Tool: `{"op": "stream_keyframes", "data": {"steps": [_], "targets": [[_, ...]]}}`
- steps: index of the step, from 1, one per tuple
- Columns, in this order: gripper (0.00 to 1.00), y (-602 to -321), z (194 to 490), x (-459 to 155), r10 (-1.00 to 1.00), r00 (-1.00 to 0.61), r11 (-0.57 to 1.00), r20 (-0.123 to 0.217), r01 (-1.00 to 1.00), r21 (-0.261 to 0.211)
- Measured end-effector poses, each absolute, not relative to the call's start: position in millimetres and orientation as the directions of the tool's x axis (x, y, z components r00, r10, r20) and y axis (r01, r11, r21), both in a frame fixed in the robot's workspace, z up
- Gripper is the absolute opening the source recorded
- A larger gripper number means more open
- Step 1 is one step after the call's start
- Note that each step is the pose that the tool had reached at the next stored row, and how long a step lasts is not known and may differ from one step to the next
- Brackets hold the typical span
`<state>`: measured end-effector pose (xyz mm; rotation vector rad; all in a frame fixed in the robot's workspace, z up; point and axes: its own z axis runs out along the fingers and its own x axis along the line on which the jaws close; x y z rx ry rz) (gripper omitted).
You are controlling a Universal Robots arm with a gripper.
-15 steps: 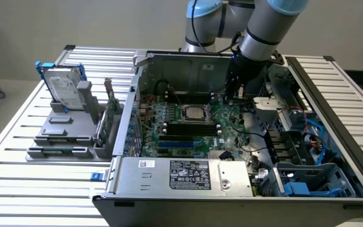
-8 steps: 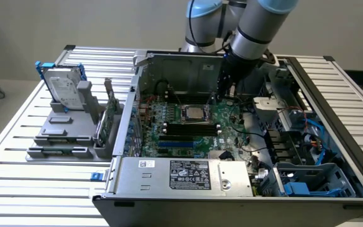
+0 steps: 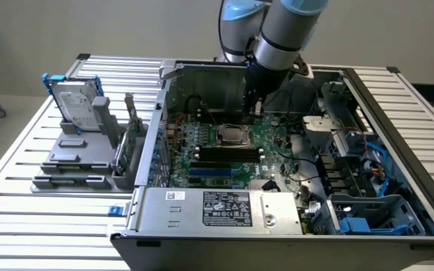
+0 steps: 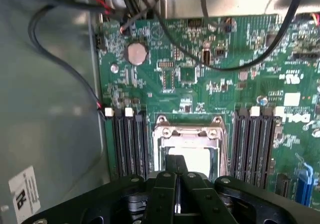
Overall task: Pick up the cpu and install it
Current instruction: 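Close the cpu cover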
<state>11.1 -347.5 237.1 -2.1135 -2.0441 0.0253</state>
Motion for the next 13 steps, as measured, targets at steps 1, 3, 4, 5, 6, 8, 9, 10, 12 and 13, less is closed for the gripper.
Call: {"op": "stream_keyframes", "data": {"steps": [1,3,4,5,6,8,9,10,12,13], "targets": [[0.11,-347.2,236.5,7.4,0.991,0.043,-0.023,0.127,0.988,-0.156],[0.11,-346.7,235.2,-0.3,0.991,0.043,-0.023,0.127,0.988,-0.156],[0.11,-346.5,234.5,-4.1,0.991,0.043,-0.023,0.127,0.988,-0.156],[0.11,-346.2,233.7,-7.9,0.991,0.043,-0.023,0.127,0.988,-0.156],[0.11,-345.9,232.4,-12.0,0.991,0.043,-0.023,0.126,0.988,-0.156],[0.11,-345.5,228.8,-19.7,0.991,0.043,-0.023,0.127,0.988,-0.156],[0.11,-345.3,227.0,-23.6,0.991,0.043,-0.023,0.127,0.988,-0.156],[0.11,-345.2,225.2,-27.3,0.991,0.043,-0.023,0.127,0.988,-0.156],[0.11,-345.1,222.7,-33.4,0.991,0.043,-0.023,0.127,0.987,-0.157],[0.11,-345.2,221.9,-35.5,0.991,0.043,-0.023,0.126,0.987,-0.159]]}}
